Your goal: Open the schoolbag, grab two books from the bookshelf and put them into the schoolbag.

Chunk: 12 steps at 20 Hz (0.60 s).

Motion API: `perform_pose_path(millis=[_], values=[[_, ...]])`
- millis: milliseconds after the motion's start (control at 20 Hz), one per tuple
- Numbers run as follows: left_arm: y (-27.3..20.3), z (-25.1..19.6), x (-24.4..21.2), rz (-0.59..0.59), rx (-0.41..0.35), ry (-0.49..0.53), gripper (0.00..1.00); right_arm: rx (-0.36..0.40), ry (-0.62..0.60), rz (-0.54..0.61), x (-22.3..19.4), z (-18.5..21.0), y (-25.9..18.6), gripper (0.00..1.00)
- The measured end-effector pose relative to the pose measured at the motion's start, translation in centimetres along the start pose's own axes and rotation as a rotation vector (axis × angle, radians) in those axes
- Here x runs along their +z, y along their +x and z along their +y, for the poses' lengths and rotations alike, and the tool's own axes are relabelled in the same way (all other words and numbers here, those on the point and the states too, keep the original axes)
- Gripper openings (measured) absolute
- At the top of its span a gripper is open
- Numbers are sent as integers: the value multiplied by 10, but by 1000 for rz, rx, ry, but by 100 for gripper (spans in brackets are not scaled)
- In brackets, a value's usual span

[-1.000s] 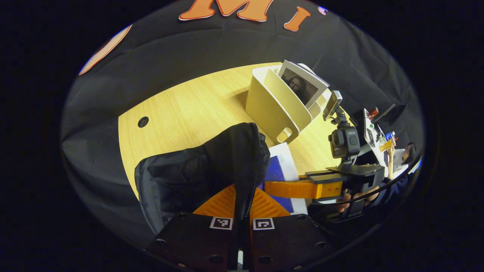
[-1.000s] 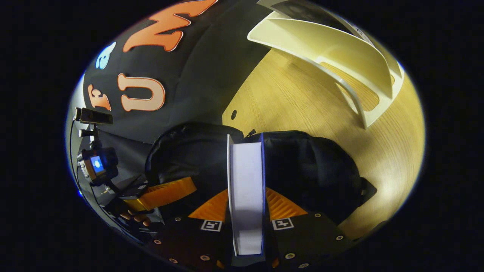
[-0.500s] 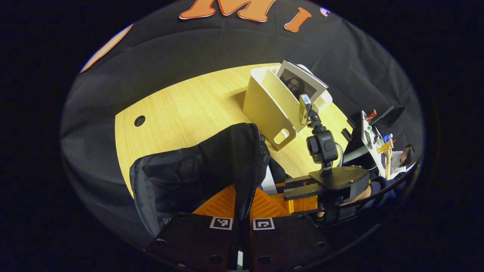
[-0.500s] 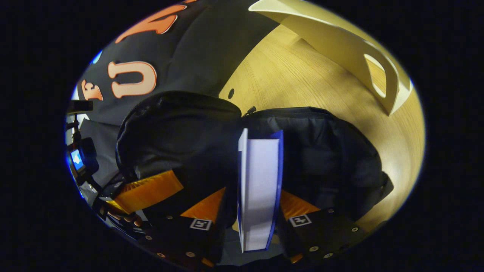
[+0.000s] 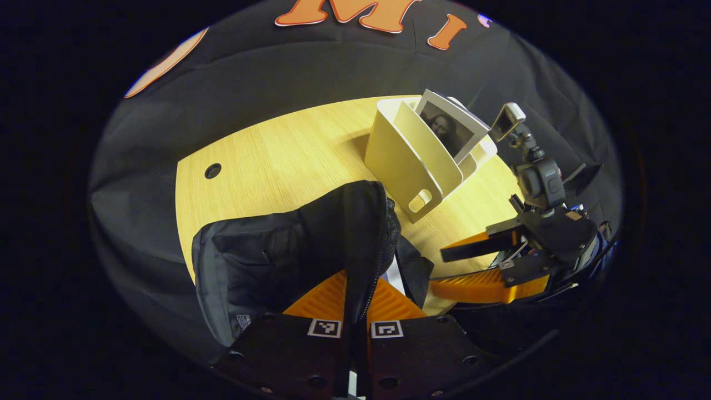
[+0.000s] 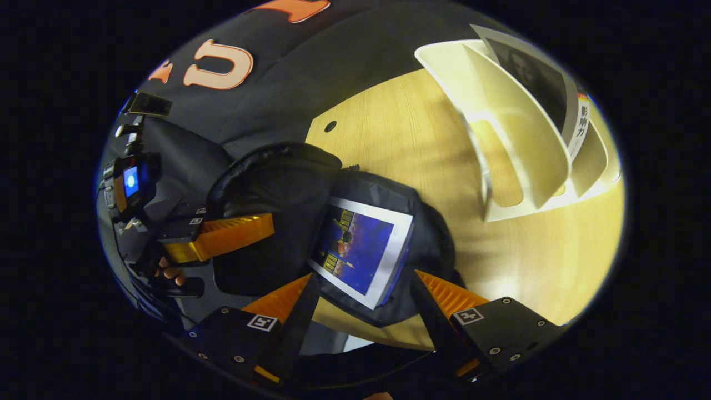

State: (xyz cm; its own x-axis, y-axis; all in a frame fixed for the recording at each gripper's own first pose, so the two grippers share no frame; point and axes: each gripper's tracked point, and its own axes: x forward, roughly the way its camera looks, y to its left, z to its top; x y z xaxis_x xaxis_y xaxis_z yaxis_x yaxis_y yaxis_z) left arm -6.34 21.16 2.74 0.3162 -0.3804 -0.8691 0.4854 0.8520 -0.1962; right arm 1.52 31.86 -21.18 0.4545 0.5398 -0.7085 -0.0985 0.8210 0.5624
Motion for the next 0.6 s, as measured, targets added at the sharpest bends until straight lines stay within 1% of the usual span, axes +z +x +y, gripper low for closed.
perform_pose_path(millis=[250,400,550,600], values=[[3,2,0,2,23,-10,6,-58,-38,-18,25,-28,-41,98],[4,-1,-1,4,25,-22,6,-103,-69,-24,42,-45,-66,98],[4,-1,-1,6,29,-28,6,-157,-107,-16,52,-63,-83,98],[4,-1,0,8,30,-30,6,-158,-117,-15,57,-65,-88,98]])
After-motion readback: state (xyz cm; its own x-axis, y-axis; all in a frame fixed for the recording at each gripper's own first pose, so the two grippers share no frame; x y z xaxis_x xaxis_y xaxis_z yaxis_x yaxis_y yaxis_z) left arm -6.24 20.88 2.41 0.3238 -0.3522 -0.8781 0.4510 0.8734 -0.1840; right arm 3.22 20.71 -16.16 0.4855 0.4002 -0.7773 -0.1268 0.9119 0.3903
